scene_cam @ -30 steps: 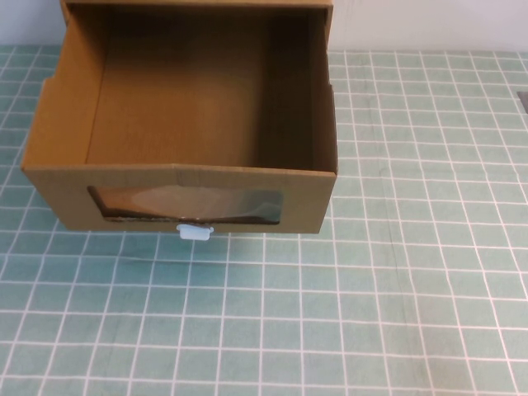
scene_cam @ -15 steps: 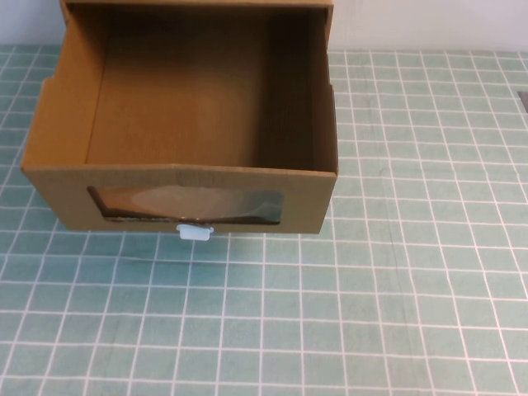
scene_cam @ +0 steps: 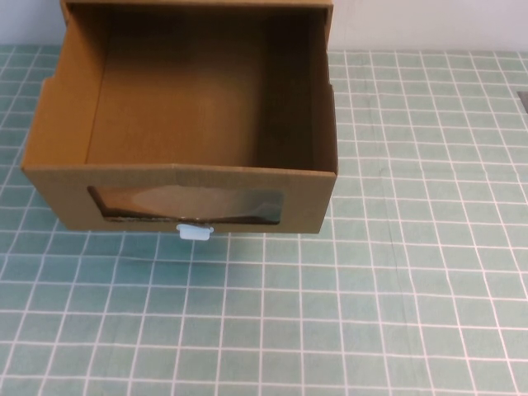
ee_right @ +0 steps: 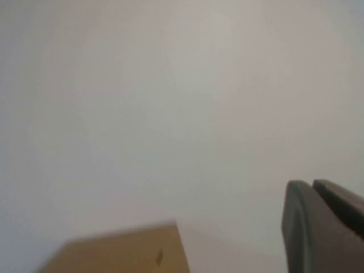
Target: Close the shoe box
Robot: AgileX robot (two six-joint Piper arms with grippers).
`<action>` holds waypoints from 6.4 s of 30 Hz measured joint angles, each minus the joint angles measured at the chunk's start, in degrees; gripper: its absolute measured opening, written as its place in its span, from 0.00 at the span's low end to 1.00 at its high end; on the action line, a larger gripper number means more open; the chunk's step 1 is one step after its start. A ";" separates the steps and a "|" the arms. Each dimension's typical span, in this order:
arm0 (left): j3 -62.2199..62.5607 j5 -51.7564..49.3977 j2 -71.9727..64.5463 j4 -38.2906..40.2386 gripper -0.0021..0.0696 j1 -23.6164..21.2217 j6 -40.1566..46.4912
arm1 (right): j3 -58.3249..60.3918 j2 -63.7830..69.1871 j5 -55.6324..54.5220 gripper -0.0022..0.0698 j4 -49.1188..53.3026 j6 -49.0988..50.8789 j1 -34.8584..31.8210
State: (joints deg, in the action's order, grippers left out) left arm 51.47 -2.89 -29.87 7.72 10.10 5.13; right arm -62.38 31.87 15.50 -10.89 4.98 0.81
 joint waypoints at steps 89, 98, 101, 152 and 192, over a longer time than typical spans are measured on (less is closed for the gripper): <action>61.78 -52.96 -77.68 29.82 0.02 0.00 25.73 | 0.03 66.90 20.07 0.01 105.09 43.52 74.61; 61.78 -52.96 -77.68 29.94 0.02 0.00 25.73 | -2.70 70.96 21.44 0.01 105.48 46.66 67.80; 61.78 -53.00 -77.76 30.03 0.02 0.00 25.73 | -5.04 71.97 21.33 0.01 105.48 47.18 66.25; 61.78 -53.22 -77.76 31.01 0.02 0.00 25.86 | -28.55 79.67 19.81 0.01 53.75 1.94 58.18; 61.78 -53.82 -77.81 33.12 0.02 0.00 27.51 | -33.01 89.43 8.62 0.01 105.31 43.70 46.80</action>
State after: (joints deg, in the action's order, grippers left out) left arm 113.25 -56.71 -107.68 40.84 10.10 32.63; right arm -95.39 121.30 24.12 94.43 48.68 47.61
